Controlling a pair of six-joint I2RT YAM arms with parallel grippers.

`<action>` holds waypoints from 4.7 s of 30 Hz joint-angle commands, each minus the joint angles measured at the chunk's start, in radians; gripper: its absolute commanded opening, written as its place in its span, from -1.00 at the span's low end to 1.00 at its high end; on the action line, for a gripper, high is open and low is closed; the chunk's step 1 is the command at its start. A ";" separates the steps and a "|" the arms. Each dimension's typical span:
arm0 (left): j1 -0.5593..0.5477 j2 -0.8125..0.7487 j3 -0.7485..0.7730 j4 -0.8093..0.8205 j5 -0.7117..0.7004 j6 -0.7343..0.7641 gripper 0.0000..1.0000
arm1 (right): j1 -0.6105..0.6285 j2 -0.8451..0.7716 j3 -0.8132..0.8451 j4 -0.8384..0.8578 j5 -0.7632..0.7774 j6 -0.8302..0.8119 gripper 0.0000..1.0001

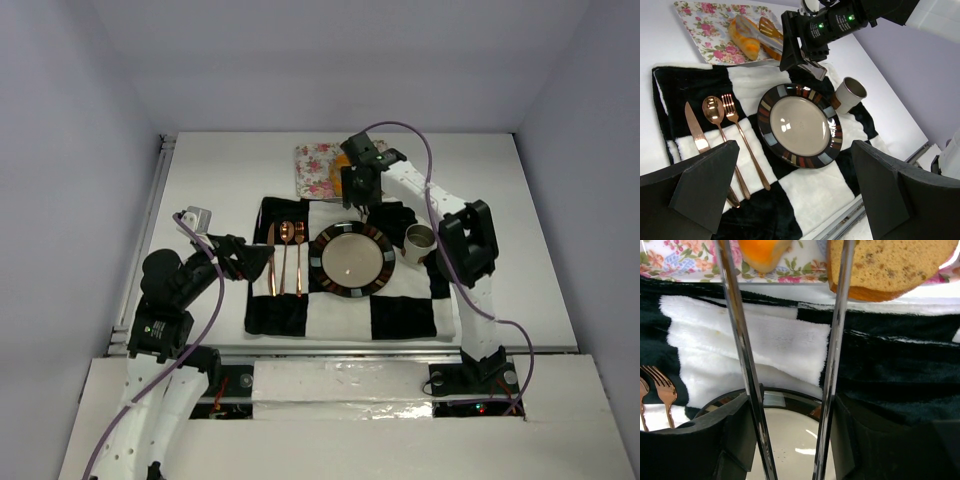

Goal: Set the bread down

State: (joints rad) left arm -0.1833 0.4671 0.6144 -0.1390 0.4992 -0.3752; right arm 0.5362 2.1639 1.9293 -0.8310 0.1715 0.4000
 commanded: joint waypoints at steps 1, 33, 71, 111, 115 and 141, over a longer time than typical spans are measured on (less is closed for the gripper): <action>-0.005 -0.004 -0.010 0.050 0.004 0.007 0.92 | -0.002 0.008 0.063 -0.026 -0.023 -0.029 0.12; -0.005 0.005 -0.012 0.050 0.004 0.004 0.90 | 0.332 -1.076 -1.026 0.334 -0.098 0.354 -0.34; -0.005 0.005 -0.010 0.049 0.006 0.005 0.90 | -0.017 -0.678 -0.699 0.379 -0.016 0.162 -0.02; -0.005 0.002 -0.010 0.049 0.009 0.005 0.90 | -0.223 -0.490 -0.635 0.397 -0.178 0.102 -0.07; -0.005 -0.001 -0.012 0.050 0.007 0.007 0.90 | -0.223 -0.440 -0.648 0.406 -0.176 0.105 -0.07; -0.005 0.002 -0.010 0.050 0.006 0.005 0.90 | -0.223 -0.535 -0.648 0.460 -0.308 0.131 -0.62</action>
State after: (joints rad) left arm -0.1833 0.4763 0.6117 -0.1387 0.4992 -0.3752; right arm 0.3199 1.7252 1.2583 -0.4187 -0.0887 0.5243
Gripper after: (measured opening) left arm 0.952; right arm 0.273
